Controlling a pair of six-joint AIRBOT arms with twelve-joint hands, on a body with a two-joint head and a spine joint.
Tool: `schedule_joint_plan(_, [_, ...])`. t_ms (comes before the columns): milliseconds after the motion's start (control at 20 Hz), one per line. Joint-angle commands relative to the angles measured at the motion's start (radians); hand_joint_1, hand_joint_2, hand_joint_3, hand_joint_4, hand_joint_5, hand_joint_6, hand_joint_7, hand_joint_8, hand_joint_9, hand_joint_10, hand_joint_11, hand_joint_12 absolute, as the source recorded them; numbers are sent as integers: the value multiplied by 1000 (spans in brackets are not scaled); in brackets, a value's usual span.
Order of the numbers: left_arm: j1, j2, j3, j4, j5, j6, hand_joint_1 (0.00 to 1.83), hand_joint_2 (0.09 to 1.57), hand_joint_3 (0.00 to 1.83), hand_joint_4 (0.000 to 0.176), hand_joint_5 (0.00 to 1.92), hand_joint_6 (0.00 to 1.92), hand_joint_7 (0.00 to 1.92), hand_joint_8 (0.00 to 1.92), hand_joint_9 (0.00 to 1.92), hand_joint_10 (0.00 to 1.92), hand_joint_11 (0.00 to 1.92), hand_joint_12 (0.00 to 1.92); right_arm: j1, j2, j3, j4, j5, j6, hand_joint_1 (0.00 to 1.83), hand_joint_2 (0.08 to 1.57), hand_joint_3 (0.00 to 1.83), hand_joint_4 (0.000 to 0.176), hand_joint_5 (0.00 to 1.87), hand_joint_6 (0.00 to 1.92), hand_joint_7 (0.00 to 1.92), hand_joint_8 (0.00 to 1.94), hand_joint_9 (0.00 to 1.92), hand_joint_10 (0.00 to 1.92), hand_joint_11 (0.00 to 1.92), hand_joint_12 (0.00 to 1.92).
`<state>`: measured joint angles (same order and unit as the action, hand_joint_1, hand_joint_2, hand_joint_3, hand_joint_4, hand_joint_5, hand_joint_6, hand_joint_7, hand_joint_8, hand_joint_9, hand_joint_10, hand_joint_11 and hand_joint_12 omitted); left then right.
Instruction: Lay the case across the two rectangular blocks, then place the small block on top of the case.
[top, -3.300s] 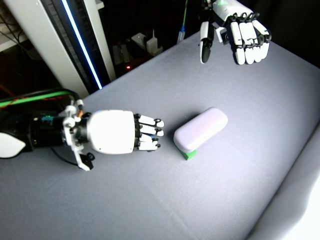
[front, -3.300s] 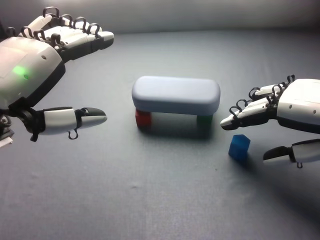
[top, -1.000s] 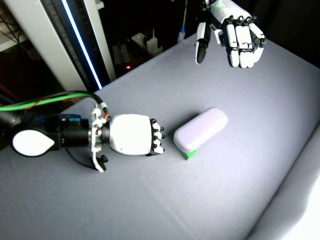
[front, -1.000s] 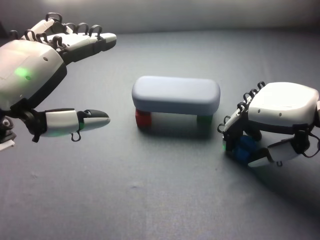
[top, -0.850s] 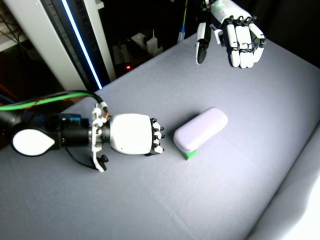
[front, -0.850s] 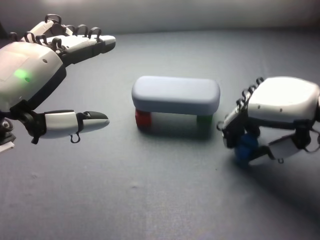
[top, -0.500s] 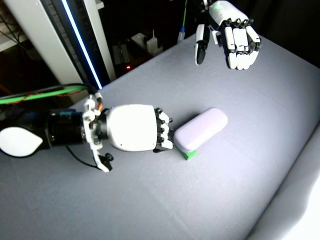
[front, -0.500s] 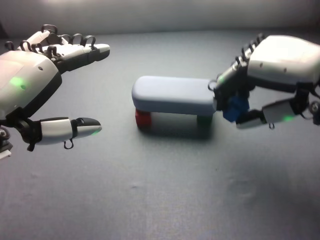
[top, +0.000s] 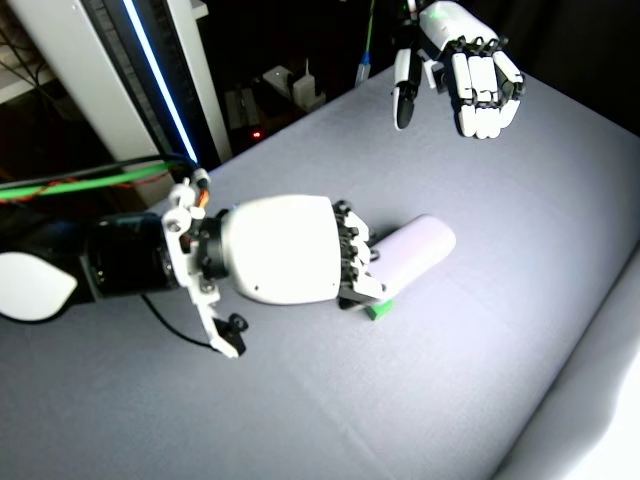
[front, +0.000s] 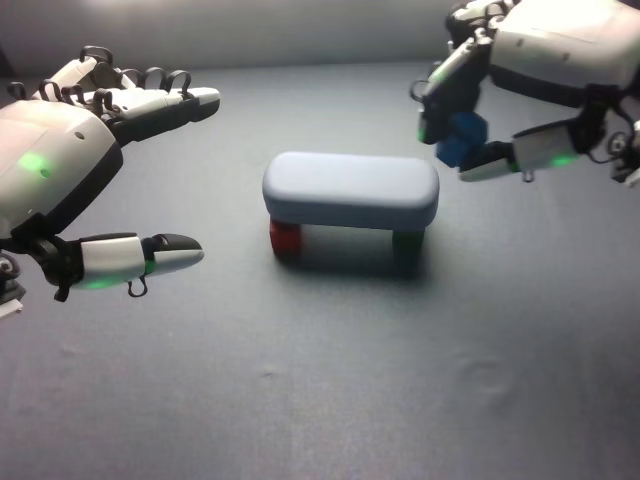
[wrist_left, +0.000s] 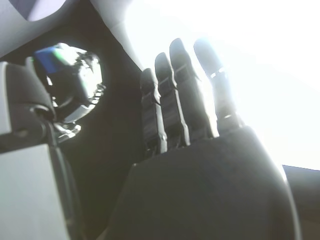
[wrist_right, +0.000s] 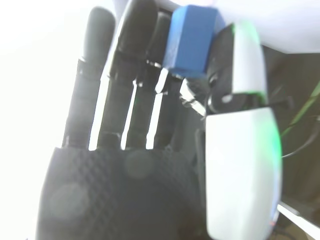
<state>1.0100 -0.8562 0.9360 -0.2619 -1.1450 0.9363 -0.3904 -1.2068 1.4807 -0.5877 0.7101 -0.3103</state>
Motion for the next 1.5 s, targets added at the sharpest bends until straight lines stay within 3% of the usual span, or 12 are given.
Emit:
schedule_joint_plan(0, [-6,2,2,9,-130,-6,991,931,0,0,425,4,492,5,500,2,26,1172,15,-6,7,33,73,2,1262,1036,0,0,1093,779,1236,615,1223,561,964,1163])
schedule_joint_plan(150, [-1,-1,0,2,-147,-6,944,933,1,0,441,1,486,0,491,0,19,1238,33,-33,28,26,43,1,1266,1031,0,0,1081,813,1285,512,1302,456,1022,1082])
schedule_joint_plan(250, [16,0,-3,-19,-174,-8,951,945,2,0,436,2,497,7,495,6,5,1263,46,-62,46,12,17,1,1256,1038,1,17,1100,780,1214,639,1264,378,917,1138])
schedule_joint_plan(350, [24,1,-3,-25,-181,-16,954,941,0,0,438,2,494,4,488,3,0,1261,50,-77,54,6,5,1,1257,1038,0,7,1098,770,1223,638,1263,388,848,1204])
schedule_joint_plan(450, [25,-1,-3,-25,-180,-17,955,938,0,0,443,3,505,7,507,10,6,1273,51,-93,61,0,-8,1,1270,1022,0,0,1139,661,1262,619,1262,539,895,1280])
schedule_joint_plan(600, [26,-3,-4,-29,-181,-17,975,933,0,0,442,0,502,1,507,7,1,1274,52,-114,73,-1,-23,1,1266,1030,2,0,1131,669,1216,716,1144,762,830,1396])
schedule_joint_plan(800, [28,-4,-4,-32,-181,-19,971,935,0,0,441,1,493,0,498,1,0,1256,59,-144,91,-12,-46,1,1275,1027,0,0,1145,615,1224,728,1143,793,895,1386])
schedule_joint_plan(900, [29,-5,-4,-32,-181,-19,961,929,0,0,447,2,500,2,507,4,16,1254,66,-155,97,-22,-57,1,1271,1034,0,0,1164,567,1179,821,1071,887,738,1497])
schedule_joint_plan(1150, [29,-7,-3,-32,-178,-20,942,936,1,0,449,2,487,0,502,2,2,1234,76,-175,112,-36,-80,1,1283,1018,0,0,1208,468,1218,781,1101,1017,854,1543])
schedule_joint_plan(1300, [29,-8,-3,-32,-177,-20,937,935,0,0,448,0,474,0,478,1,0,1165,77,-183,121,-42,-97,1,1264,1025,1,0,1124,716,1256,600,1137,756,798,1352])
schedule_joint_plan(1400, [29,-9,-3,-32,-176,-22,936,935,0,0,443,0,463,0,471,1,0,1137,77,-188,128,-42,-108,1,1260,1025,1,18,1124,740,1251,577,1157,604,769,1266])
schedule_joint_plan(1450, [29,-10,-3,-32,-176,-23,945,935,0,0,445,0,455,0,464,0,0,1133,77,-189,130,-42,-111,1,1257,1040,1,0,1070,793,1226,643,1123,589,715,1317])
